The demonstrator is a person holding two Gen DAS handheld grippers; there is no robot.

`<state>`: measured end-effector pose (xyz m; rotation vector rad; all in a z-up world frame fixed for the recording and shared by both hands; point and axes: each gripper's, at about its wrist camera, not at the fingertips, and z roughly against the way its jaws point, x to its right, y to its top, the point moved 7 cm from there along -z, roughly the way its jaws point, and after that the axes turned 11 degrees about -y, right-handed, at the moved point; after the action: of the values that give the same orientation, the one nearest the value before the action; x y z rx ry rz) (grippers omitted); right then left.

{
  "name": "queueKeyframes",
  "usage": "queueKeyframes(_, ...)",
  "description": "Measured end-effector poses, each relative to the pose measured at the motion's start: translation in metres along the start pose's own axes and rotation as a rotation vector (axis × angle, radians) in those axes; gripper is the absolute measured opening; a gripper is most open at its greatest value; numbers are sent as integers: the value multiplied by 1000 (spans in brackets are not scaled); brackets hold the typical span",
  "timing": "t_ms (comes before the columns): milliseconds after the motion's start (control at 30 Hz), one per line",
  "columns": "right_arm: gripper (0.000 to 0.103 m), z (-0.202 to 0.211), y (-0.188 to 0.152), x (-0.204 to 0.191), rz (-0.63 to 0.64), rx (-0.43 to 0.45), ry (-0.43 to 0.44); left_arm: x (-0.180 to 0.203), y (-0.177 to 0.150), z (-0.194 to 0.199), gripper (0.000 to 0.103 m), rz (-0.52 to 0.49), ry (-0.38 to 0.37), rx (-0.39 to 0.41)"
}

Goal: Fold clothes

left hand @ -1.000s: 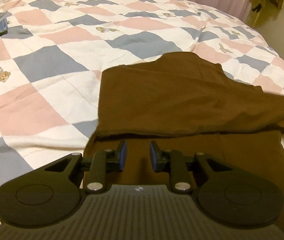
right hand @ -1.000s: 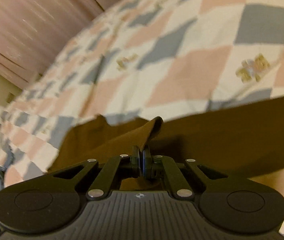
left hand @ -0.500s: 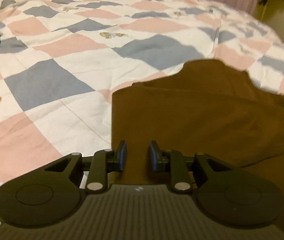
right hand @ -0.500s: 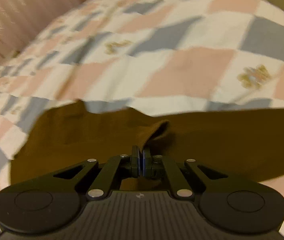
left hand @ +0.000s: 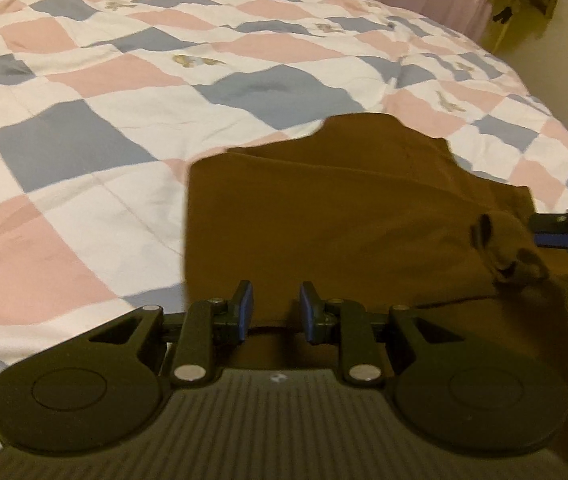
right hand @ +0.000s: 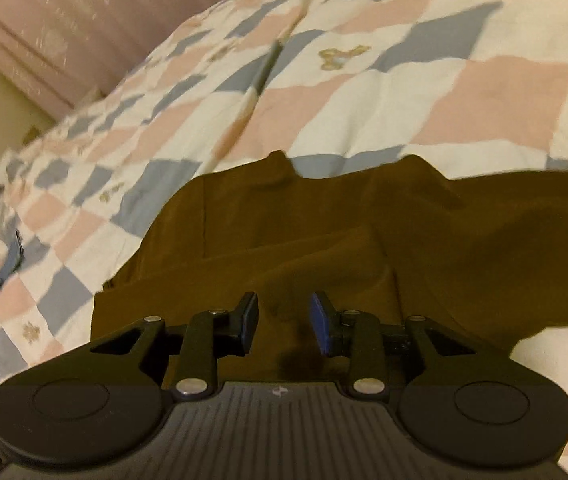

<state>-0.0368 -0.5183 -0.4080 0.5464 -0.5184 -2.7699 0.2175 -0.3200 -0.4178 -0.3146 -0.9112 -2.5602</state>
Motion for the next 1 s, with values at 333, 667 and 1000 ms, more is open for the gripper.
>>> queueKeyframes(333, 22, -15, -16, 20, -11, 14, -47, 92, 19, -25, 16, -187, -212, 2)
queueKeyframes(667, 32, 38, -21, 119, -243, 48, -25, 202, 32, -115, 16, -364, -272, -30)
queueKeyframes(1000, 44, 145, -24, 344, -542, 219, -318, 204, 27, -131, 17, -301, -162, -95)
